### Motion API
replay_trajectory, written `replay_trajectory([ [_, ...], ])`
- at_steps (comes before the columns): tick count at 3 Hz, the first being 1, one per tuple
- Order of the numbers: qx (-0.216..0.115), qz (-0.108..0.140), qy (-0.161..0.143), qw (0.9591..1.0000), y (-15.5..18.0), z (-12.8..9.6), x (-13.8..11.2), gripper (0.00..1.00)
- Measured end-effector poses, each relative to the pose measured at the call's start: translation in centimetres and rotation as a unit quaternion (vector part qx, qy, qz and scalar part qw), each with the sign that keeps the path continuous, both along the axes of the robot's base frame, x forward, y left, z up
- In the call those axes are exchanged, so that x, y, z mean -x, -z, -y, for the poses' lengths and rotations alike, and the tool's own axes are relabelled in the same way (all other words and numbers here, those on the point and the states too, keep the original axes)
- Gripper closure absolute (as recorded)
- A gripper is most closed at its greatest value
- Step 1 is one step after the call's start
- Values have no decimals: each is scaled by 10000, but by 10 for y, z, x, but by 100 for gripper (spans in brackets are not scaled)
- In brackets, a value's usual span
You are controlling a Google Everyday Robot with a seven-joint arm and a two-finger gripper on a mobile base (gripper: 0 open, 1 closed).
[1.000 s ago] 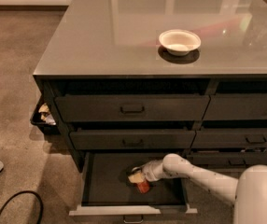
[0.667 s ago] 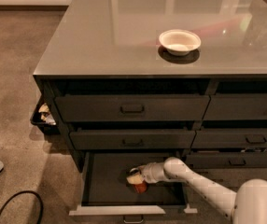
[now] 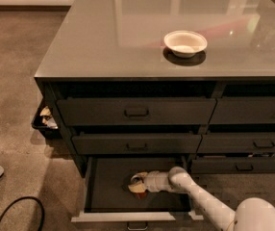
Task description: Place coke can into bottom drawer
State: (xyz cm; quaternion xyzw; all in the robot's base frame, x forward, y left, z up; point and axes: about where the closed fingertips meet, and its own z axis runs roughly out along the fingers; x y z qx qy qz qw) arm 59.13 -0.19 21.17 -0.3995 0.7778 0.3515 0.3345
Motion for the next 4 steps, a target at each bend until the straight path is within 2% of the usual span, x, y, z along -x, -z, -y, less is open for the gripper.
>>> replay_trajectory([
  [1,-244,144,-50,9996,15,-4,0,100],
  [2,-435,173,-86,9989,24,-7,0,81],
  [4,-548,191,-96,9983,21,-7,0,35],
])
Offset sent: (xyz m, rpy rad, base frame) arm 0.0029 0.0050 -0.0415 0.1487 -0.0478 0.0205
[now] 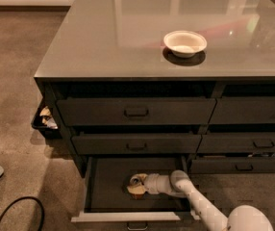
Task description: Place coke can into bottom drawer
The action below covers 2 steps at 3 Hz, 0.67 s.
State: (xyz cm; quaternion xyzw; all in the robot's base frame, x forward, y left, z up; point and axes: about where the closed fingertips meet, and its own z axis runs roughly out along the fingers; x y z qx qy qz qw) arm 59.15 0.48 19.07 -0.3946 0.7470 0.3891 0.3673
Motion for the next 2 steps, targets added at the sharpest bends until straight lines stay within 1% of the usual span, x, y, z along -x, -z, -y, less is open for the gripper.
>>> replay_trajectory([
  [1,0,0,-1,10000,0,0,0,11],
  [2,-1,0,-1,10000,0,0,0,0],
])
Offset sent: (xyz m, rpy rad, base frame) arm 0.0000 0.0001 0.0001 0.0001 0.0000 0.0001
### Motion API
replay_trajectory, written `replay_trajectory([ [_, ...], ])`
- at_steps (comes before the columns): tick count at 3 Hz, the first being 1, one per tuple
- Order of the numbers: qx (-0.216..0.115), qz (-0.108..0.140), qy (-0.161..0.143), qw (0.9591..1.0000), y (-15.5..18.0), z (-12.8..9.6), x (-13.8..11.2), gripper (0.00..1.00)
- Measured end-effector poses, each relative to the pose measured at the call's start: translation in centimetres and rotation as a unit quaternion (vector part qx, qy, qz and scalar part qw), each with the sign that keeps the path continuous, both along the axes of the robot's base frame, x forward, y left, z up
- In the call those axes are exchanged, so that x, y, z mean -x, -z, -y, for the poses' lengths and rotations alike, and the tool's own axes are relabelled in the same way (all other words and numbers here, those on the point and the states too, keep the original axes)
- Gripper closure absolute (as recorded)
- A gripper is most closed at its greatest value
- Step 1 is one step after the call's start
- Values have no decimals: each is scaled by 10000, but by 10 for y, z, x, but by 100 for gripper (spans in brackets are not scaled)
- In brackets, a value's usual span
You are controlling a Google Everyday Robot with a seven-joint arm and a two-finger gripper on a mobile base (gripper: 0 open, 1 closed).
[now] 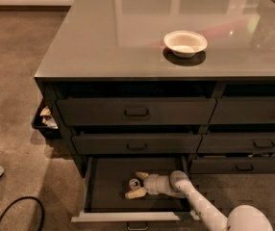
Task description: Place coke can into bottom drawer
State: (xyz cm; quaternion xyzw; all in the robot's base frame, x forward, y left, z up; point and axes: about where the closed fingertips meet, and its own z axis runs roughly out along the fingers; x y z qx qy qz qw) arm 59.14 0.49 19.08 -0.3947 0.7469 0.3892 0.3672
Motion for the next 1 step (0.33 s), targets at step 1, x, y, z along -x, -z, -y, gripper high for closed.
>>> replay_trajectory([
  [1,0,0,0,10000,0,0,0,0],
])
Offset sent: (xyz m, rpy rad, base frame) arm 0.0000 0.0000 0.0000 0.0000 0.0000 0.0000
